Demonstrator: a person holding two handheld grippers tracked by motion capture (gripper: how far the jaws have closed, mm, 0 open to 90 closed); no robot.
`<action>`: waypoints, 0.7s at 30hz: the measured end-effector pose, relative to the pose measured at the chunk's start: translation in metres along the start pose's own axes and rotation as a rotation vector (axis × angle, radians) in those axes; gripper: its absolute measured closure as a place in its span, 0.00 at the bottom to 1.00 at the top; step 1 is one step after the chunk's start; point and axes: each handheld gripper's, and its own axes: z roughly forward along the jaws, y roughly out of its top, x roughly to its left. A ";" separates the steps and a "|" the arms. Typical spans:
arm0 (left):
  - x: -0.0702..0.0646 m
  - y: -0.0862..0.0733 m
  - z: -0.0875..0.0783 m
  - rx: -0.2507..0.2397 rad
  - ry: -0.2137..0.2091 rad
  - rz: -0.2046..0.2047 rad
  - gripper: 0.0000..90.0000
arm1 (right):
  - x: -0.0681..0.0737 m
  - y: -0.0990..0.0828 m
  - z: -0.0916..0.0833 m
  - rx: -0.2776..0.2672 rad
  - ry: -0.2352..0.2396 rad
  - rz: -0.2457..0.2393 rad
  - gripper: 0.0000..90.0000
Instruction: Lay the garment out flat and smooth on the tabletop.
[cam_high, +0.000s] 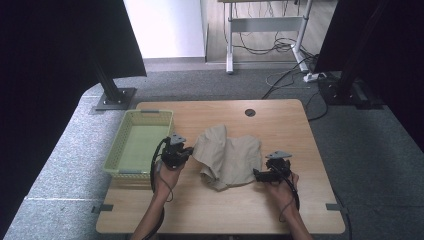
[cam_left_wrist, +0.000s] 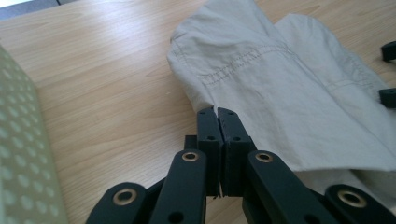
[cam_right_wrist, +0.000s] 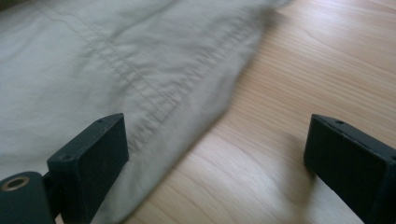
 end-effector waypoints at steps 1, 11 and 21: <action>0.000 0.000 0.000 0.000 0.000 0.000 0.98 | -0.012 -0.013 -0.014 0.002 -0.021 0.020 0.07; -0.003 -0.023 -0.005 0.015 -0.021 0.008 0.98 | -0.041 -0.037 -0.040 -0.003 -0.063 0.062 0.07; -0.015 -0.050 0.008 0.071 -0.003 0.039 0.95 | -0.050 -0.042 -0.045 -0.004 -0.058 0.057 0.07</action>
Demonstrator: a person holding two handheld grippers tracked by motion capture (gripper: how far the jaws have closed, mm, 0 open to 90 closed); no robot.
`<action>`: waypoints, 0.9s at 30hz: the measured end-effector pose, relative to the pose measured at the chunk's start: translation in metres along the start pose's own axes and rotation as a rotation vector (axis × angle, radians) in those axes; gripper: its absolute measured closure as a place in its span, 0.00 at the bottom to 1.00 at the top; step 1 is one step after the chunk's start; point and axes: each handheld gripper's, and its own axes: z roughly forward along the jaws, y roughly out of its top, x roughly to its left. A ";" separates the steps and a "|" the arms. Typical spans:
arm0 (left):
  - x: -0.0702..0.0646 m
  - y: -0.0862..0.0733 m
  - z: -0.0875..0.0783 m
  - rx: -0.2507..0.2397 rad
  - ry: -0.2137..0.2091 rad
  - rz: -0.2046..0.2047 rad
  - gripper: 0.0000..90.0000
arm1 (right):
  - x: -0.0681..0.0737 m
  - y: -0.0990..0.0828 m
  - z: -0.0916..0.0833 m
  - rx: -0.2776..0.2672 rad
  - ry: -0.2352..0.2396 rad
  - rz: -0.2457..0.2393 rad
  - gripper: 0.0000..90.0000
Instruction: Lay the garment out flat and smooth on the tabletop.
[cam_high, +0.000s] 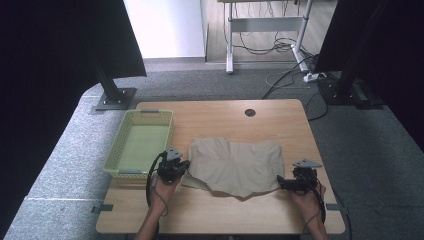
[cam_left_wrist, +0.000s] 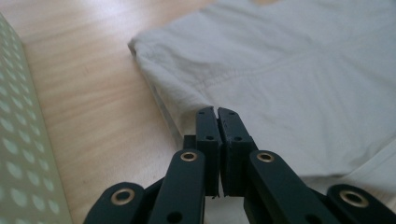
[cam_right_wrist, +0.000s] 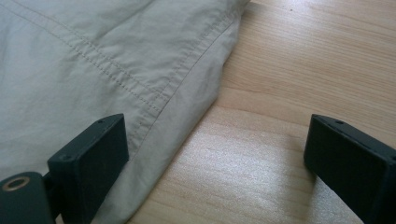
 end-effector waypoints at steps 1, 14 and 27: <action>0.002 -0.004 0.002 0.008 0.010 -0.008 0.95 | -0.001 0.000 -0.001 -0.004 0.013 -0.004 0.08; -0.023 0.002 -0.005 -0.051 -0.173 0.106 0.31 | -0.002 -0.025 -0.029 -0.009 0.027 -0.008 0.07; -0.069 0.008 0.003 -0.060 -0.304 0.288 0.26 | 0.006 -0.034 -0.035 0.006 0.011 -0.019 0.05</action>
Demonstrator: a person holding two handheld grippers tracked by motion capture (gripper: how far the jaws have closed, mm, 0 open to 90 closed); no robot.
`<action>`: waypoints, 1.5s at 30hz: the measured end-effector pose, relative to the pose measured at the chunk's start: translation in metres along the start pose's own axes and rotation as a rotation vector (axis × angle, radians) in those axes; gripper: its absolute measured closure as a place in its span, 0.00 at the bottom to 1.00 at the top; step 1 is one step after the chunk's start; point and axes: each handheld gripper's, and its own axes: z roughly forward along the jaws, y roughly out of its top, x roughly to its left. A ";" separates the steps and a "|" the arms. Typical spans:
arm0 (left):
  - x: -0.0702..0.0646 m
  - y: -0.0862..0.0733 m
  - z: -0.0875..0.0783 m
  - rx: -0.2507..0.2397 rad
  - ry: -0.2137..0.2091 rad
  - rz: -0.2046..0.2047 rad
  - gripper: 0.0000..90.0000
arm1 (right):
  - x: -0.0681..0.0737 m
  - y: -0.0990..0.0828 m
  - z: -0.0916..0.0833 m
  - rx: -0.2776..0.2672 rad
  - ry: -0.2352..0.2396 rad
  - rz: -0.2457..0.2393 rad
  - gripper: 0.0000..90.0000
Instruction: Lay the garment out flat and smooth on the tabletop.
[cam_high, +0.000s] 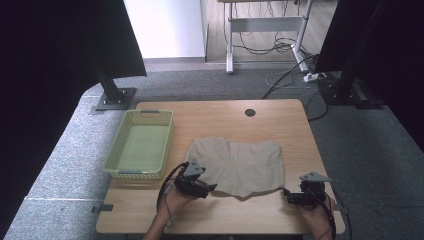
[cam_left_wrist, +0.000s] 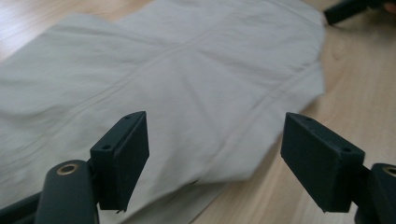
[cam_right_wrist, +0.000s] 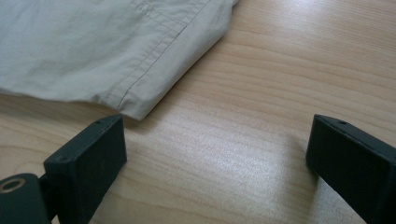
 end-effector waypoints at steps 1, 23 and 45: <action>-0.011 -0.003 0.013 0.057 0.013 0.085 0.26 | 0.000 0.000 0.000 0.000 0.000 0.000 0.05; -0.014 0.001 0.017 0.064 0.055 0.035 0.89 | 0.029 -0.011 -0.011 0.001 0.072 -0.068 0.06; -0.004 0.056 -0.009 -0.064 0.046 -0.052 0.95 | 0.096 0.003 -0.014 -0.063 0.365 -0.223 0.10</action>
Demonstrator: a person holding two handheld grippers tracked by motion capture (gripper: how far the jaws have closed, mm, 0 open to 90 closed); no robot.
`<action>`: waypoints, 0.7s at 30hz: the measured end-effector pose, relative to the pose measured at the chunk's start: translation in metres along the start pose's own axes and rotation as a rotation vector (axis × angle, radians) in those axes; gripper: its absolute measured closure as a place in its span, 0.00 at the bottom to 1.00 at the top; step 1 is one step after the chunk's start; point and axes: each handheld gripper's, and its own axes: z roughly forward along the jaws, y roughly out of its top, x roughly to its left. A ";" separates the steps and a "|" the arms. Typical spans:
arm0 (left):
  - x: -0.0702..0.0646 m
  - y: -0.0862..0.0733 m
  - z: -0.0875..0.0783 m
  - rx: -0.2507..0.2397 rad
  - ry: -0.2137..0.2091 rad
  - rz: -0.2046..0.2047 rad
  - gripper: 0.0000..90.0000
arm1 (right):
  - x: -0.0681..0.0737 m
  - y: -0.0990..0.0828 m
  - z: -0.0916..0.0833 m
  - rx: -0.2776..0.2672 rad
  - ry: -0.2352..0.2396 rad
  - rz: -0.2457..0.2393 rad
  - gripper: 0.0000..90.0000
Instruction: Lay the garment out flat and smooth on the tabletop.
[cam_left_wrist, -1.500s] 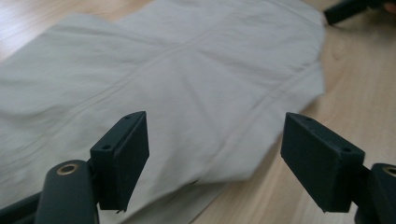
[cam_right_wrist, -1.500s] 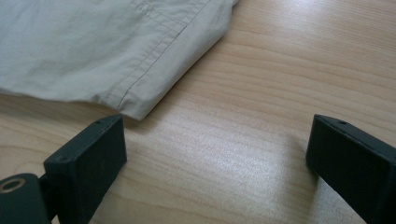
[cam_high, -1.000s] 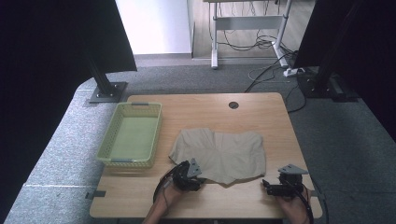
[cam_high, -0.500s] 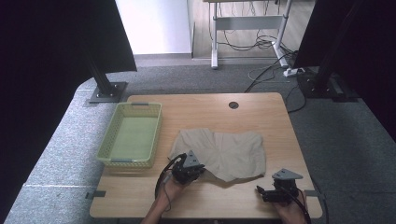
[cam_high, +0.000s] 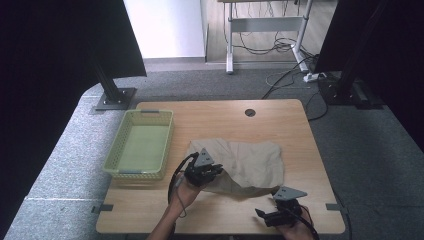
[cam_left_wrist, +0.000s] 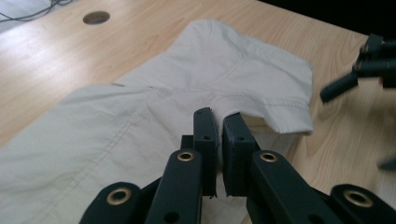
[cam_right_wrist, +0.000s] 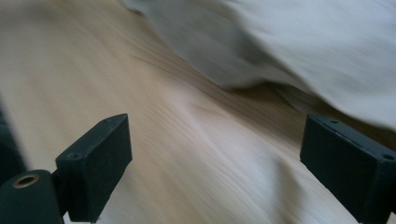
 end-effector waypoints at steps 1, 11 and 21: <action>-0.001 0.005 0.000 -0.003 0.001 0.003 0.95 | 0.004 0.003 0.003 -0.007 0.020 -0.012 0.10; -0.001 0.018 0.000 -0.032 -0.024 -0.028 0.95 | 0.018 0.035 0.047 0.009 0.051 -0.068 0.10; 0.004 0.035 -0.007 -0.087 0.019 -0.026 0.95 | 0.017 0.027 0.052 0.088 -0.027 -0.084 0.14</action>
